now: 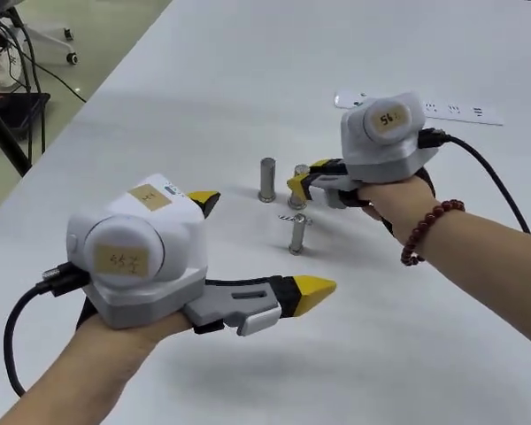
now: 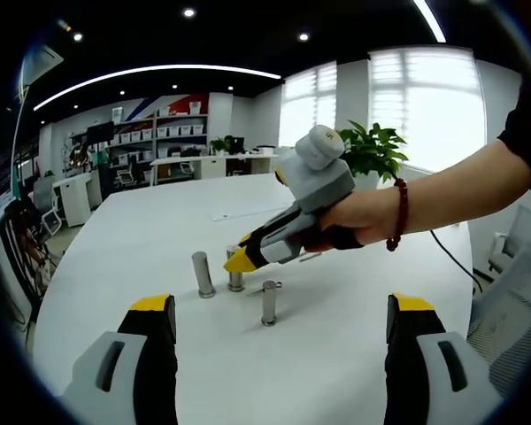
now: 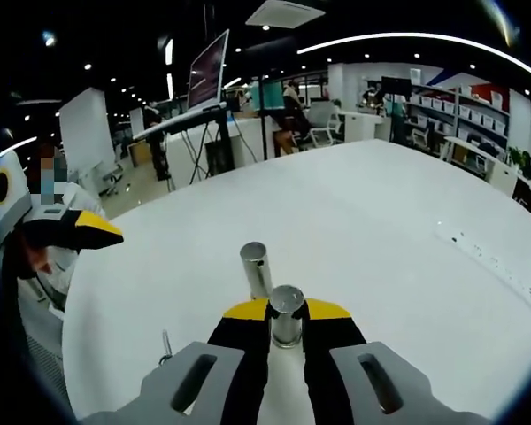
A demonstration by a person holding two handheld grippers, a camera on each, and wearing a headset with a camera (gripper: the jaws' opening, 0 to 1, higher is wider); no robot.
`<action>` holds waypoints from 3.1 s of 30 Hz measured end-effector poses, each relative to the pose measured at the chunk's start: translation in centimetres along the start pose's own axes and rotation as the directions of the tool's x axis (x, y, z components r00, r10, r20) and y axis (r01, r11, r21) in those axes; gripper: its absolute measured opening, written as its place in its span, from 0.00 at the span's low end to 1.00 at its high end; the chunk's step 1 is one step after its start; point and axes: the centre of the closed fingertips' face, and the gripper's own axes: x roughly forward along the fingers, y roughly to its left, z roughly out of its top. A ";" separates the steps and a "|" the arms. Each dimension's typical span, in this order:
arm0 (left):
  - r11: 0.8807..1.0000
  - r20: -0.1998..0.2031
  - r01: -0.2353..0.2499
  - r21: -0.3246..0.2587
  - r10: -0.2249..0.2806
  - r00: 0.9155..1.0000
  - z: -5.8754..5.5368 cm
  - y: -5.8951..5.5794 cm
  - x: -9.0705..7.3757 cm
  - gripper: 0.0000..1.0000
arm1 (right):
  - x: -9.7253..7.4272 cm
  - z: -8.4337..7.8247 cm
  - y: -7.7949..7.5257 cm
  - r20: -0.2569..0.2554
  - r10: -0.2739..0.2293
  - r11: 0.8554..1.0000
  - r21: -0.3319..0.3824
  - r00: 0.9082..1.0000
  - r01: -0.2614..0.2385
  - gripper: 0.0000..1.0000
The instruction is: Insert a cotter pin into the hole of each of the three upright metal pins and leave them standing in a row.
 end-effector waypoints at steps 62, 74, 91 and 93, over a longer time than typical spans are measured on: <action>0.998 -0.014 0.033 0.062 -0.032 0.999 0.1 -1.8 0.3 0.94 | -12.4 -8.1 3.6 -0.058 -0.085 0.993 0.073 0.995 0.089 0.08; 0.995 -0.014 0.044 0.091 -0.043 0.999 0.3 -2.4 0.3 0.94 | -12.7 -8.9 4.2 -0.059 -0.085 0.995 0.042 0.995 0.087 0.08; 0.993 -0.031 0.056 0.100 -0.053 0.998 0.0 -2.7 0.3 0.94 | -12.8 -9.0 4.8 -0.058 -0.028 0.999 -0.046 0.998 0.025 0.09; 0.993 -0.033 0.057 0.102 -0.054 0.998 0.0 -2.7 0.3 0.94 | -12.8 -9.0 4.8 -0.058 -0.024 0.999 -0.032 0.998 0.022 0.09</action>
